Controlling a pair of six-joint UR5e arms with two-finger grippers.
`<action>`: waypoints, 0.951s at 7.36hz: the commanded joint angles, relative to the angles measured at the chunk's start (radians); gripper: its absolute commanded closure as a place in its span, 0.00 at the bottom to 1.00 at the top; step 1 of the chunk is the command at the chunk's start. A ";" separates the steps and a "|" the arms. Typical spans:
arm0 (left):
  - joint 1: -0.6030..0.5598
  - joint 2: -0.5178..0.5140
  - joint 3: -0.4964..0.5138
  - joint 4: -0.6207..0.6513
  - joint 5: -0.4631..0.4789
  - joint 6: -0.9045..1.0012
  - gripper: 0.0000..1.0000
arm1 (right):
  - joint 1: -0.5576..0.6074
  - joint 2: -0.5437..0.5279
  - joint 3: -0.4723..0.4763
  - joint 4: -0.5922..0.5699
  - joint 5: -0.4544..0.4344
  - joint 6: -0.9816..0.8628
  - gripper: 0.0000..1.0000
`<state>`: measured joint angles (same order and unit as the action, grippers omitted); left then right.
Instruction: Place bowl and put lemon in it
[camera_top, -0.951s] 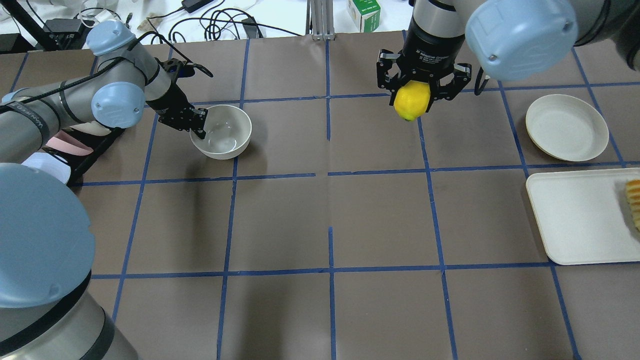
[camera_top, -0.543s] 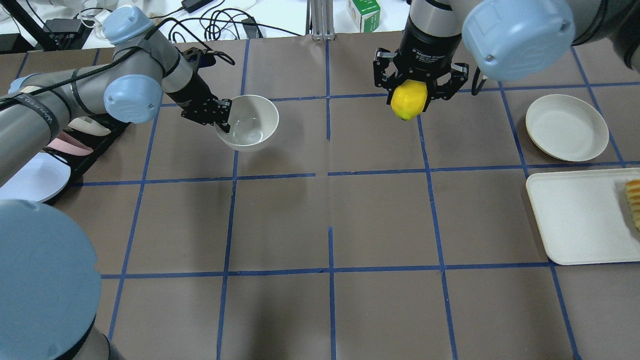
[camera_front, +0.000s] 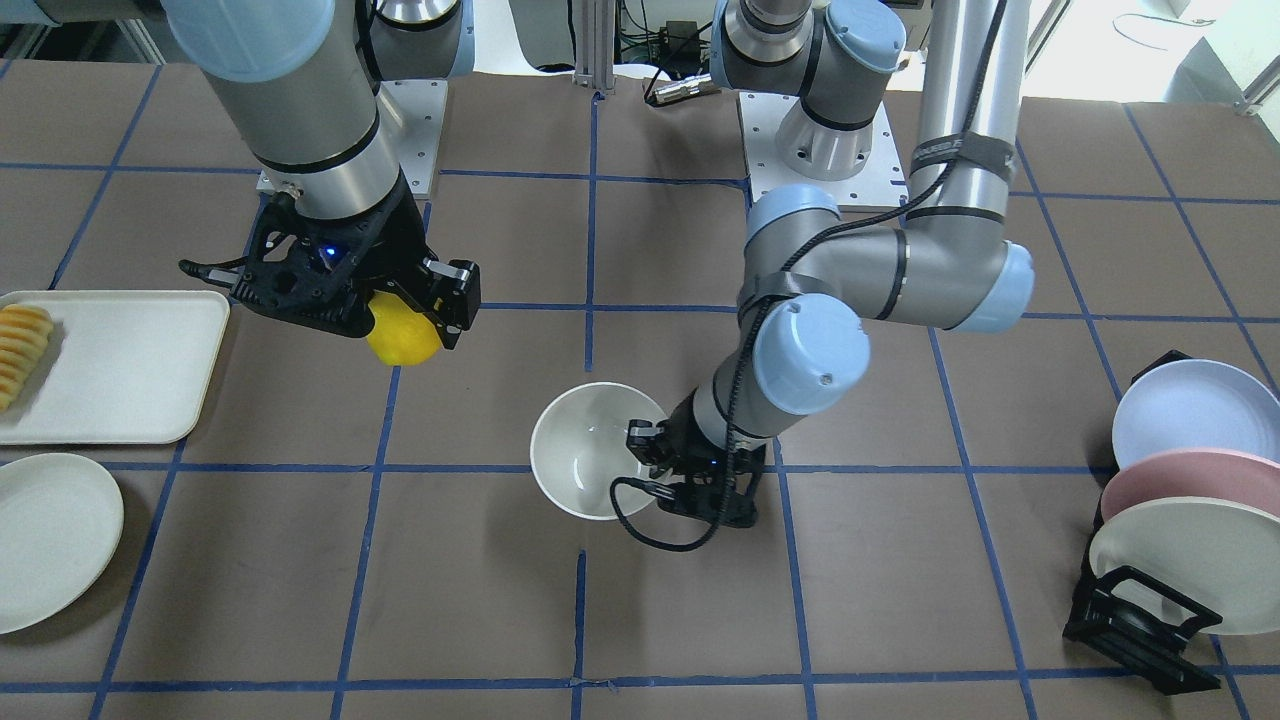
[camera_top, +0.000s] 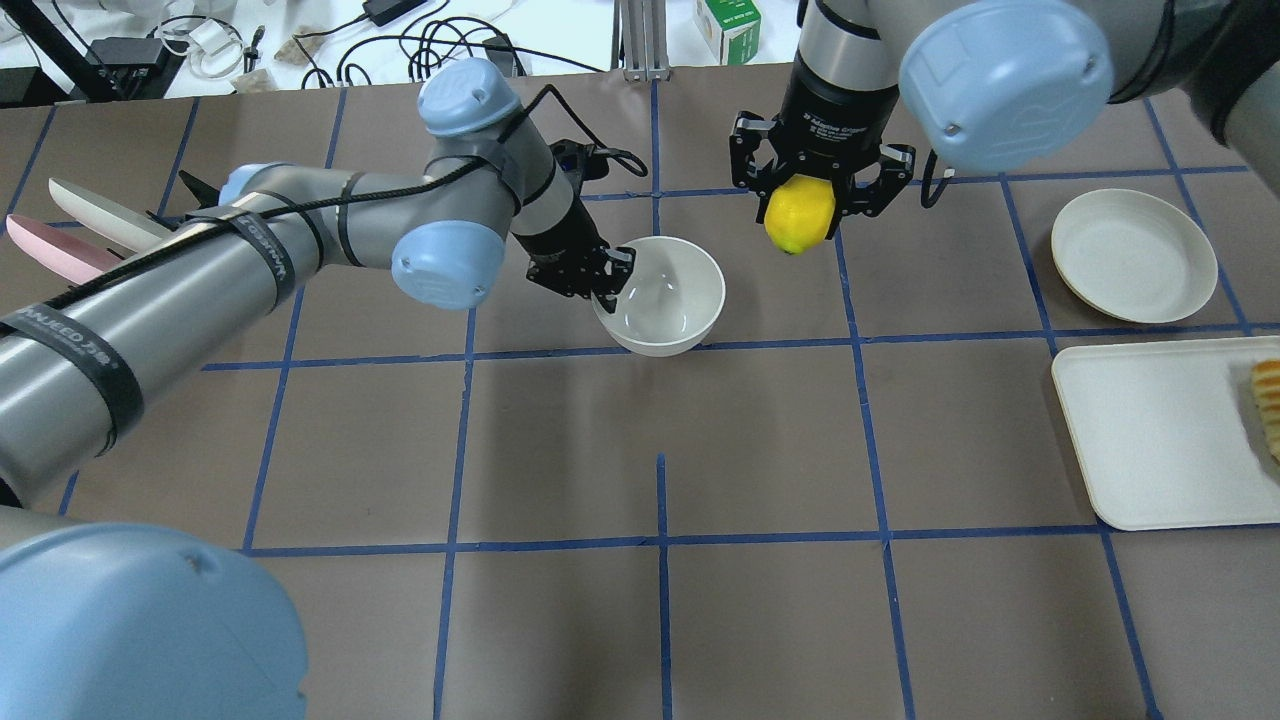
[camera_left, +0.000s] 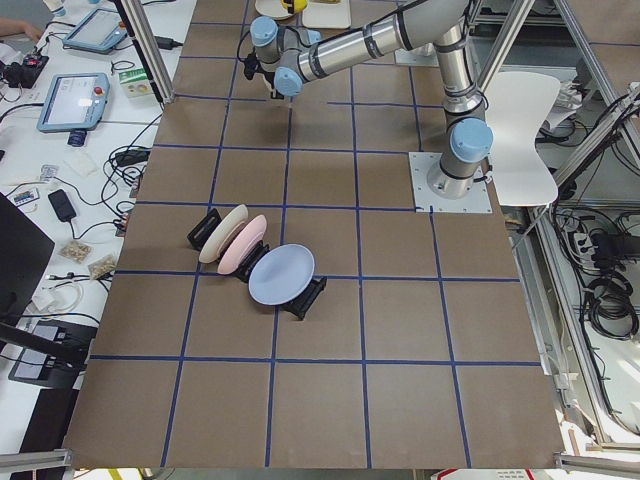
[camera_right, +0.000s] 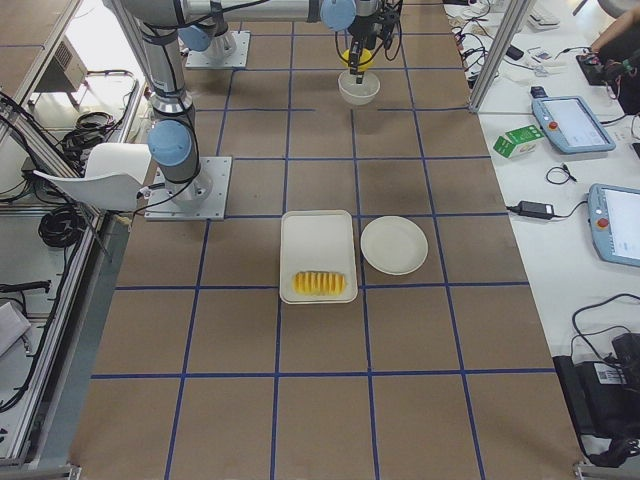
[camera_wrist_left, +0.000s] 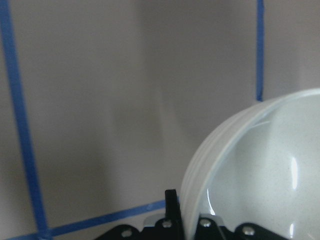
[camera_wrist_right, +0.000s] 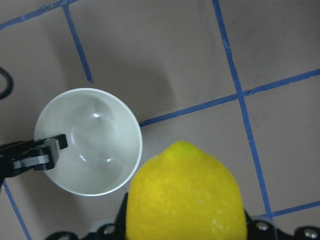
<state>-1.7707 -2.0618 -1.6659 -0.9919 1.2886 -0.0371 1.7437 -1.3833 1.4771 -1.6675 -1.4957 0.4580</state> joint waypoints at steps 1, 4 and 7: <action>-0.019 -0.012 -0.078 0.121 -0.003 -0.029 1.00 | 0.026 0.009 -0.003 -0.012 0.008 0.014 0.80; -0.007 -0.018 -0.072 0.128 0.011 -0.046 0.94 | 0.036 0.050 0.003 -0.067 0.011 -0.007 0.80; 0.036 -0.009 -0.086 0.118 0.008 -0.058 0.00 | 0.095 0.160 0.008 -0.197 -0.003 -0.033 0.74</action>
<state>-1.7402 -2.0800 -1.7462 -0.8661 1.2946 -0.0875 1.8219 -1.2763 1.4821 -1.7985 -1.4938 0.4440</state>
